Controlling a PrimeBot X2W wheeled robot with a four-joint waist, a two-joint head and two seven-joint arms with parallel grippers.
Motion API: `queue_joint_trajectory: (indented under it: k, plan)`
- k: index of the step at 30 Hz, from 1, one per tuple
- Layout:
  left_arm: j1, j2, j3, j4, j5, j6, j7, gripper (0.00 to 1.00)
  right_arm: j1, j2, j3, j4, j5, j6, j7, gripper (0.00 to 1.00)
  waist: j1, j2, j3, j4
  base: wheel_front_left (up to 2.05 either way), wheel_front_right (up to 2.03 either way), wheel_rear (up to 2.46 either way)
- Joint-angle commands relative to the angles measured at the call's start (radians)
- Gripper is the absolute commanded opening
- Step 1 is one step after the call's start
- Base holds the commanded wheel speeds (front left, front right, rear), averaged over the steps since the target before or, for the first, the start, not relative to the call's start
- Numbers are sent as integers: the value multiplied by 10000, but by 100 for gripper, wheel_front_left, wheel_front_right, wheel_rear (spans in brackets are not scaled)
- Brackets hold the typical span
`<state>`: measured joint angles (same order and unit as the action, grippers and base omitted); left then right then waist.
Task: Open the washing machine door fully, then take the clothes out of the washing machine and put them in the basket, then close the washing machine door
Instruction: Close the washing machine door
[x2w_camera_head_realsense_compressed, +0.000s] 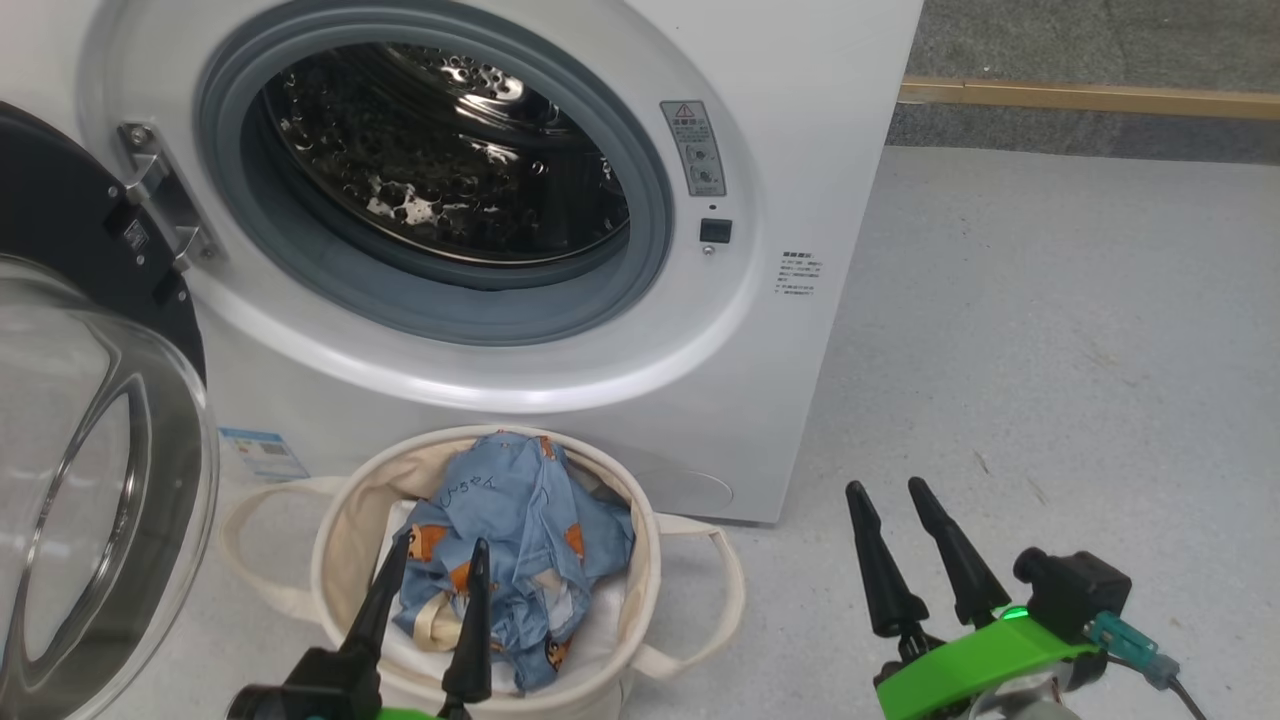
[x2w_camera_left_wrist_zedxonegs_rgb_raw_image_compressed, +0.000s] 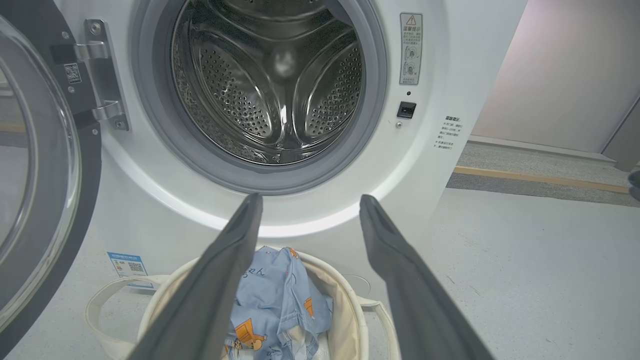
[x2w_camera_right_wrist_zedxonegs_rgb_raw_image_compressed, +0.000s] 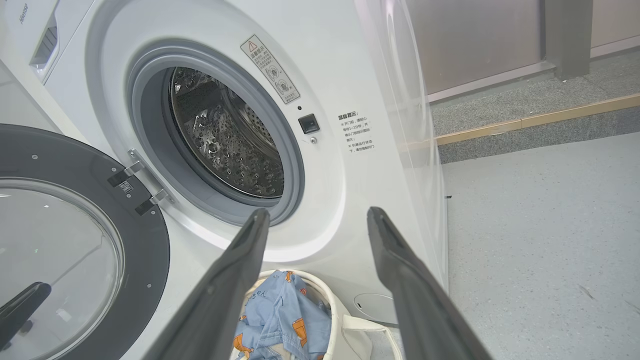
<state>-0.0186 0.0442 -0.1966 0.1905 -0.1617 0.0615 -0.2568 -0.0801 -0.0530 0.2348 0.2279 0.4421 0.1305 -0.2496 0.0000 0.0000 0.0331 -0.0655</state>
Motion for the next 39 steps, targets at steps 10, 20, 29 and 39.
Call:
queue_joint_trajectory:
  k: [10,20,29,39]
  plan:
    - [-249,60,297,-272,-4,78,-49,100,-300,28,253,-294,28,2,-122,100,0,0,-8,-15,0,0,0]
    - [-238,60,275,-275,41,88,-49,100,-289,28,271,-318,57,2,-122,100,0,0,-40,-62,0,0,0]
    - [-273,60,269,-237,98,80,-49,100,-311,28,270,-311,84,2,-122,100,0,0,27,-43,0,0,0]
    - [-209,60,245,-26,-89,49,-49,100,-274,28,334,-290,41,2,-122,100,0,0,-72,-47,0,0,0]
